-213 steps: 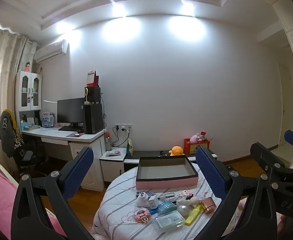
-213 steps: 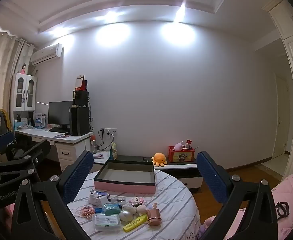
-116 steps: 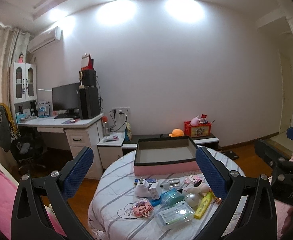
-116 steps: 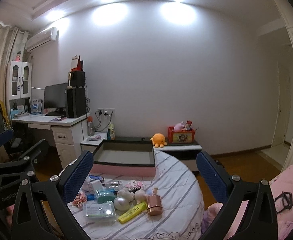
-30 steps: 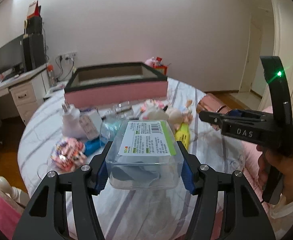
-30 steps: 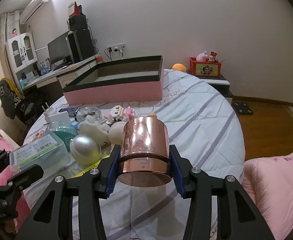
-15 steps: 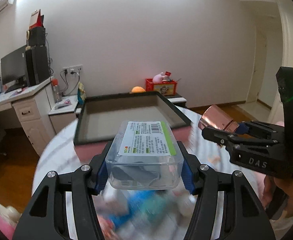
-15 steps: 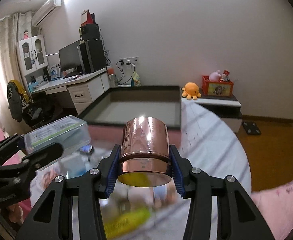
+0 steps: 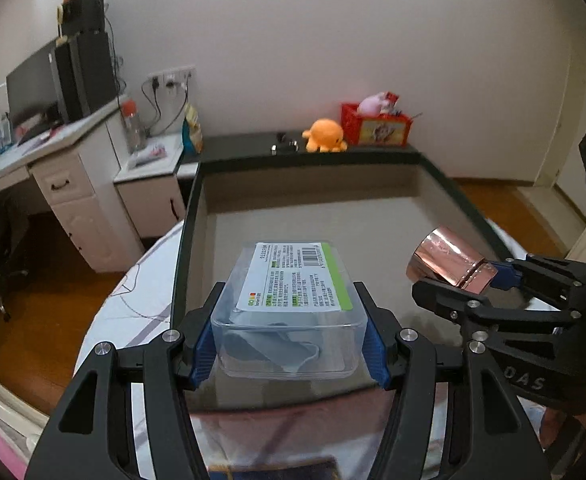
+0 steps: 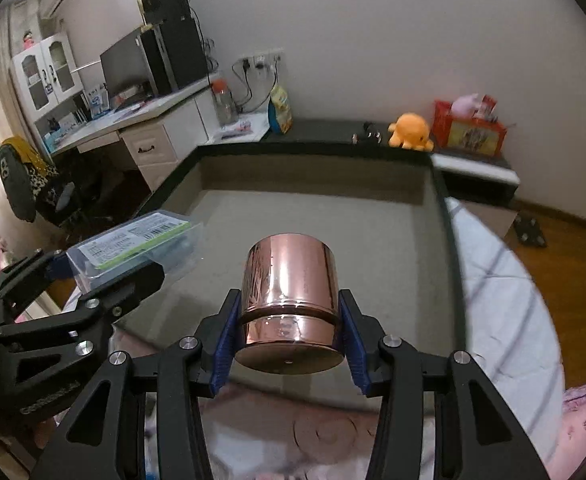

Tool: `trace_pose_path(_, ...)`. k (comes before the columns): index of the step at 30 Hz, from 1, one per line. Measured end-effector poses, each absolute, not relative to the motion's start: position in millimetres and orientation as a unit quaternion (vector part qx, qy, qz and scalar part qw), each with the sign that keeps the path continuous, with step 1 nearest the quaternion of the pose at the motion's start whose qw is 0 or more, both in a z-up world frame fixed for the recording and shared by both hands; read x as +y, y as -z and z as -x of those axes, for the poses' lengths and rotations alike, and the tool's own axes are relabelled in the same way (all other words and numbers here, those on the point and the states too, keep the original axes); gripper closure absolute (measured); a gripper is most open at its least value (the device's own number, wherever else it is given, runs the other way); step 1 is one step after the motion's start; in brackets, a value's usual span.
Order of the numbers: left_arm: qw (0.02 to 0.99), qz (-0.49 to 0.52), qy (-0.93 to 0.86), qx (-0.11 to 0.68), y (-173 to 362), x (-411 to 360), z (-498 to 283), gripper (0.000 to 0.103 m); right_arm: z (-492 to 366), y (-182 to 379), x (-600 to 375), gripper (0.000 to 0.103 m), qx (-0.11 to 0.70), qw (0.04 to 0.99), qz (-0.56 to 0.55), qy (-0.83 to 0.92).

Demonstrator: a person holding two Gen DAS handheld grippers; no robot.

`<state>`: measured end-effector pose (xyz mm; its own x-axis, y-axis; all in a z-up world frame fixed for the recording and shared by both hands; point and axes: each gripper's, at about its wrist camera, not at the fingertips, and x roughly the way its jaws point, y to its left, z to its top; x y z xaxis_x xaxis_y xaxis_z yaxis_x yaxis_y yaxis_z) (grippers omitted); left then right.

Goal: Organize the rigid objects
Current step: 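Carry the clear case and rose-gold cylinder into the pink box and release both, then withdraw both tools from the pink box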

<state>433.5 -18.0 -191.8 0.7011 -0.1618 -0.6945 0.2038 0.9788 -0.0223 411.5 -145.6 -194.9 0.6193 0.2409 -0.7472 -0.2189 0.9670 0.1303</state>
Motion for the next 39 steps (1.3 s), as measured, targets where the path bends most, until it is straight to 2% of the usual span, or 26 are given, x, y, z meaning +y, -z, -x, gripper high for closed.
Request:
trace_pose_path(2,0.910,-0.021,0.093,0.405,197,-15,-443,0.042,-419,202,-140,0.055,0.427,0.894,-0.013,-0.131)
trace_pose_path(7,0.901,-0.052,0.055,0.427,202,-15,-452,0.039,-421,217,-137,0.054,0.452,0.881,-0.024,-0.137)
trace_pose_path(9,0.901,-0.046,0.054,0.428,201,-9,-453,0.027,-419,215,-139,0.054,0.450,0.882,-0.031,-0.135)
trace_pose_path(10,0.902,-0.034,0.059,0.426,199,-4,-451,0.026,-416,213,-141,0.054,0.446,0.885,-0.034,-0.131)
trace_pose_path(12,0.908,-0.013,0.067,0.414,190,1,-443,0.017,-411,201,-147,0.049,0.427,0.894,-0.044,-0.126)
trace_pose_path(15,0.926,0.005,0.070,0.372,167,9,-420,0.007,-398,178,-156,0.033,0.399,0.908,-0.057,-0.115)
trace_pose_path(16,0.930,0.012,0.075,0.359,158,11,-411,0.006,-391,170,-159,0.024,0.389,0.912,-0.057,-0.115)
trace_pose_path(18,0.940,0.023,0.080,0.330,140,15,-386,0.000,-372,150,-162,0.021,0.363,0.923,-0.056,-0.113)
trace_pose_path(22,0.961,0.020,0.072,0.266,108,18,-329,0.000,-320,115,-168,0.020,0.308,0.943,-0.044,-0.115)
trace_pose_path(25,0.976,0.003,0.049,0.212,91,16,-277,0.000,-275,95,-169,0.012,0.262,0.958,-0.035,-0.110)
trace_pose_path(30,0.987,-0.015,0.030,0.156,77,13,-199,0.000,-199,77,-173,0.010,0.197,0.976,-0.032,-0.091)
trace_pose_path(31,0.988,-0.016,0.030,0.148,76,11,-183,0.000,-181,75,-173,0.000,0.181,0.980,-0.029,-0.083)
trace_pose_path(35,0.993,-0.013,0.027,0.118,72,5,-135,0.000,-134,68,-172,0.000,0.134,0.988,-0.020,-0.073)
trace_pose_path(39,0.995,-0.015,0.021,0.097,71,2,-100,0.000,-103,71,-171,0.000,0.123,0.991,-0.015,-0.048)
